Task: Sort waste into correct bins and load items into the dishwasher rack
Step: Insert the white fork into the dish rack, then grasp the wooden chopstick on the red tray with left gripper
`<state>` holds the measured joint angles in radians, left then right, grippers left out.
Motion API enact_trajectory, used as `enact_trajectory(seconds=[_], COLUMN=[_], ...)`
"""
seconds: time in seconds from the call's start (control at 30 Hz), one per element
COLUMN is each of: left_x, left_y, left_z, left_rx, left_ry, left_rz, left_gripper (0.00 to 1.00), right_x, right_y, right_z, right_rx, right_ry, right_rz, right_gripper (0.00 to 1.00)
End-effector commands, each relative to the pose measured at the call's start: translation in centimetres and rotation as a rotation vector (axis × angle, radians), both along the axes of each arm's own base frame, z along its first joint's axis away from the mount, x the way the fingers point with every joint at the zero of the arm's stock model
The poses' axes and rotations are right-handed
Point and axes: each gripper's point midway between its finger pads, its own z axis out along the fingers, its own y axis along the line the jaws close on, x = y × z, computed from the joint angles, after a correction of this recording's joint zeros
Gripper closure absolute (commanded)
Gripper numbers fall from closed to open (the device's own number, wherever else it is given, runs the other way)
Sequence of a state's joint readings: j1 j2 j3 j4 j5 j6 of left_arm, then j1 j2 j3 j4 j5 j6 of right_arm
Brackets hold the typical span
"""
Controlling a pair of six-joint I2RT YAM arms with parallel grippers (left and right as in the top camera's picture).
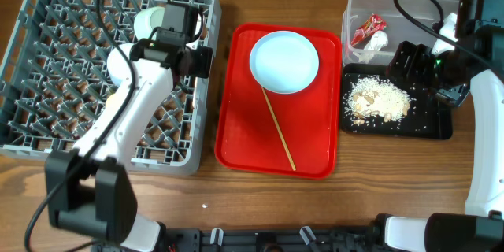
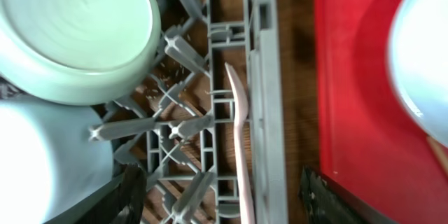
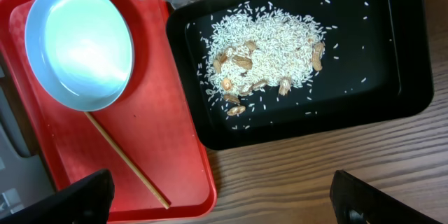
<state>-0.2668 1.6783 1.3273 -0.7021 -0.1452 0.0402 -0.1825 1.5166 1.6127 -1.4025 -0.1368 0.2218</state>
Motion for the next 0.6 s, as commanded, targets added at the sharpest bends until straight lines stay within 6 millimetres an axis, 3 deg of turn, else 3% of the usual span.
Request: enact_trajectory(seconds=[0.0,0.03,0.1,0.23,0.4,0.57], left_x=[-2.2,-3.6,-5.5,-8.1,-11.1,-13.0], left_y=[-4.6,-7.7,-11.5,-16.9,-19.9,-20.3], left_z=[4.3,4.4,3.2,-2.2,-10.4,-14.5], left_rx=[-0.172,-0.303,-0.466,-0.446,-0.279,-0.167], left_ry=[-0.047,0.004,0.122,0.262,0.367,0.412], left_rz=[-0.049,-0.056,0.097,0.185,0.216,0.193], left_gripper=[0.27,0.27,0.23,0.25,0.26,0.34], right_x=[0.1,0.1,0.2,0.2,0.2,0.2], right_y=[-0.2,-0.2,-0.2,-0.2,-0.2,-0.2], right_z=[0.5,0.5,0.5,0.5,0.5,0.5], right_rx=[-0.016,-0.016,-0.017,-0.016,-0.016,-0.016], right_ry=[-0.015,-0.015,-0.015,-0.016,-0.016,-0.016], right_rz=[0.010,0.009,0.010,0.009,0.009,0.009], right_gripper=[0.00,0.00,0.00,0.00,0.00,0.00])
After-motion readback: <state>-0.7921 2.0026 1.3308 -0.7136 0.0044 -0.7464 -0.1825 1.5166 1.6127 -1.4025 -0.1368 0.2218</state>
